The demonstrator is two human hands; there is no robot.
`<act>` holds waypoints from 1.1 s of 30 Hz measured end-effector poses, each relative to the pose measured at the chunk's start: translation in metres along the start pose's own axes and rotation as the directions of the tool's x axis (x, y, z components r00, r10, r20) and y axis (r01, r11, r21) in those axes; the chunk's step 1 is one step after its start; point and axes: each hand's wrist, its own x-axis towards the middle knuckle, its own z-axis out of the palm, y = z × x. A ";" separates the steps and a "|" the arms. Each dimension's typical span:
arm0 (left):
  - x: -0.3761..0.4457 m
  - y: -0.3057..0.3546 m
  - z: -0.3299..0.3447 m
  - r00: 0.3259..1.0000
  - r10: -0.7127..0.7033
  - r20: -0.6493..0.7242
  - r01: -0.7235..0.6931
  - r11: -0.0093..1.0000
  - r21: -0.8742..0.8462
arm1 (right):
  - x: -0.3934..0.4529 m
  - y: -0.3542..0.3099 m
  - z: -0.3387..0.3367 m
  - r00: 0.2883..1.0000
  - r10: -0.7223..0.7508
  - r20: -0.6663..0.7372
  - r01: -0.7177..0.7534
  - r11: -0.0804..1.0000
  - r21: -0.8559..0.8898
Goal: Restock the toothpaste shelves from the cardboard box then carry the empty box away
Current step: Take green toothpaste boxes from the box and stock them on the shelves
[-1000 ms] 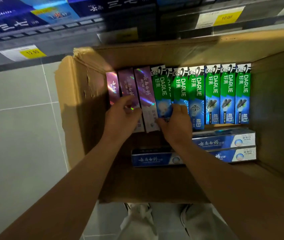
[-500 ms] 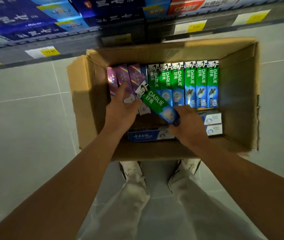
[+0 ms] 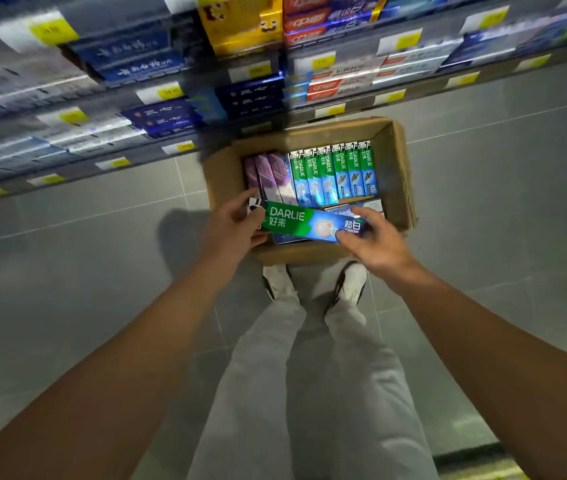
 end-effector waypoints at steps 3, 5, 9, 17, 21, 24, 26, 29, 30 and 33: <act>-0.051 0.015 -0.021 0.999 0.032 -0.021 -0.033 0.998 -0.058 | -0.055 -0.024 -0.001 0.999 0.018 -0.052 -0.013 0.995 0.097; -0.083 0.023 -0.034 0.997 0.066 -0.029 -0.068 0.995 -0.075 | -0.089 -0.035 0.000 0.996 0.004 -0.084 0.007 0.991 0.136; -0.143 0.029 -0.062 0.984 0.162 -0.078 -0.166 0.985 -0.042 | -0.150 -0.052 0.009 0.984 -0.102 -0.143 0.118 0.987 0.108; -0.265 0.044 -0.144 0.922 0.378 -0.084 -0.378 0.926 0.014 | -0.272 -0.108 0.029 0.891 -0.415 -0.182 0.414 0.909 -0.047; -0.323 0.056 -0.186 0.878 0.460 -0.134 -0.468 0.883 -0.033 | -0.330 -0.153 0.044 0.820 -0.547 -0.171 0.543 0.837 -0.073; -0.357 0.066 -0.224 0.831 0.525 -0.182 -0.537 0.843 -0.021 | -0.365 -0.185 0.065 0.772 -0.617 -0.152 0.611 0.787 -0.090; -0.375 0.075 -0.253 0.811 0.547 -0.204 -0.560 0.828 -0.006 | -0.384 -0.207 0.080 0.744 -0.654 -0.136 0.648 0.756 -0.092; -0.396 0.092 -0.303 0.761 0.608 -0.226 -0.618 0.786 0.030 | -0.412 -0.243 0.107 0.694 -0.715 -0.086 0.710 0.699 -0.087; -0.402 0.098 -0.320 0.741 0.632 -0.228 -0.639 0.767 0.048 | -0.421 -0.255 0.117 0.674 -0.735 -0.076 0.729 0.678 -0.092; -0.413 0.120 -0.376 0.700 0.678 -0.226 -0.686 0.726 0.052 | -0.446 -0.296 0.150 0.617 -0.784 -0.065 0.778 0.621 -0.095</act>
